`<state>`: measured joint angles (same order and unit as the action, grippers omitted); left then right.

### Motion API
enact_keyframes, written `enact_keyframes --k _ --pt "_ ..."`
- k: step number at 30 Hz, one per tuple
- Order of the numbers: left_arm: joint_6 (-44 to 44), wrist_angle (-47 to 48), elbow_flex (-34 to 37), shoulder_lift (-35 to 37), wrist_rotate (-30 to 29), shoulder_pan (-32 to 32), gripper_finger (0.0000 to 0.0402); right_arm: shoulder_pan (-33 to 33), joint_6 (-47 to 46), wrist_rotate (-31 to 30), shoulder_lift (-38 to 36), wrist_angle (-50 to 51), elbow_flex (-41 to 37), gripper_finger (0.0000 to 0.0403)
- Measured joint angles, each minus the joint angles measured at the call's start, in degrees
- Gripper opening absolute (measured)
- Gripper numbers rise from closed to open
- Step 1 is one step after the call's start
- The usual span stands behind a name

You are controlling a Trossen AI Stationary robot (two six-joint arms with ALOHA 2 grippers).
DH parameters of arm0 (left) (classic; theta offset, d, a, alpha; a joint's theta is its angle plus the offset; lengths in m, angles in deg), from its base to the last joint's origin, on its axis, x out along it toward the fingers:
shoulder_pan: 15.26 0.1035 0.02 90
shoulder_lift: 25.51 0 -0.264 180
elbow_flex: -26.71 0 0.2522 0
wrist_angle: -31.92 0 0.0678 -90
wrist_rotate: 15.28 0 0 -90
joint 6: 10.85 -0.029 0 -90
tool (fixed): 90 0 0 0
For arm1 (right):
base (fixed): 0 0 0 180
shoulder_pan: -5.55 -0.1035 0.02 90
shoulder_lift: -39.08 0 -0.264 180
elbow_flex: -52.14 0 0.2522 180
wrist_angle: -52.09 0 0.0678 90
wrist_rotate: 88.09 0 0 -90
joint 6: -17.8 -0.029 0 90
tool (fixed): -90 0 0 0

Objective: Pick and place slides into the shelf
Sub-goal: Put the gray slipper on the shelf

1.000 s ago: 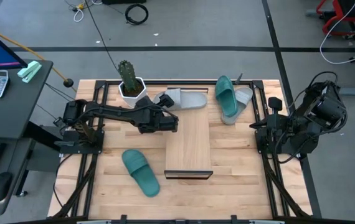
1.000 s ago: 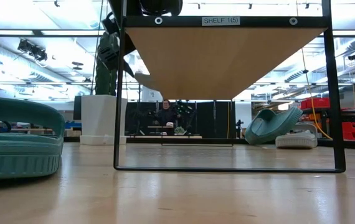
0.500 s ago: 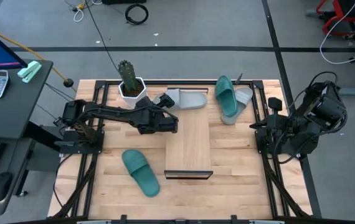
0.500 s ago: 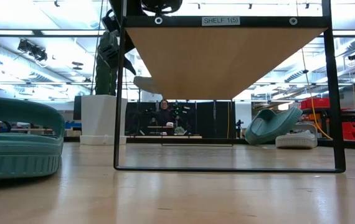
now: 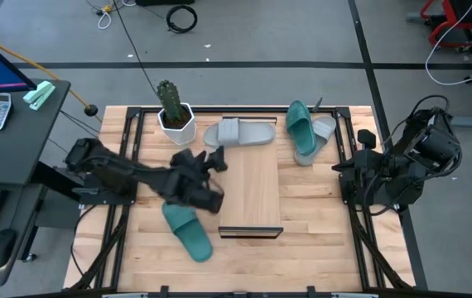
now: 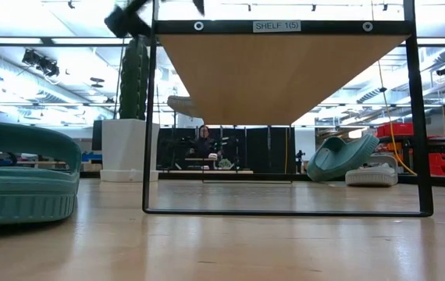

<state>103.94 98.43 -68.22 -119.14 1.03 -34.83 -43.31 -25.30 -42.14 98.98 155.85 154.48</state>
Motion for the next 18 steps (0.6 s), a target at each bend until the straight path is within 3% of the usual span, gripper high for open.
enact_keyframes --k 6,18 --pt "0.8 -0.1 0.0 1.8 -0.8 -8.7 0.0397 0.0 -4.1 0.0 0.0 0.0 0.0 0.0011" --pt "4.0 -0.1 0.0 0.9 8.4 -20.8 0.0386 0.0 -13.9 -3.1 0.0 0.0 -1.4 0.0011"
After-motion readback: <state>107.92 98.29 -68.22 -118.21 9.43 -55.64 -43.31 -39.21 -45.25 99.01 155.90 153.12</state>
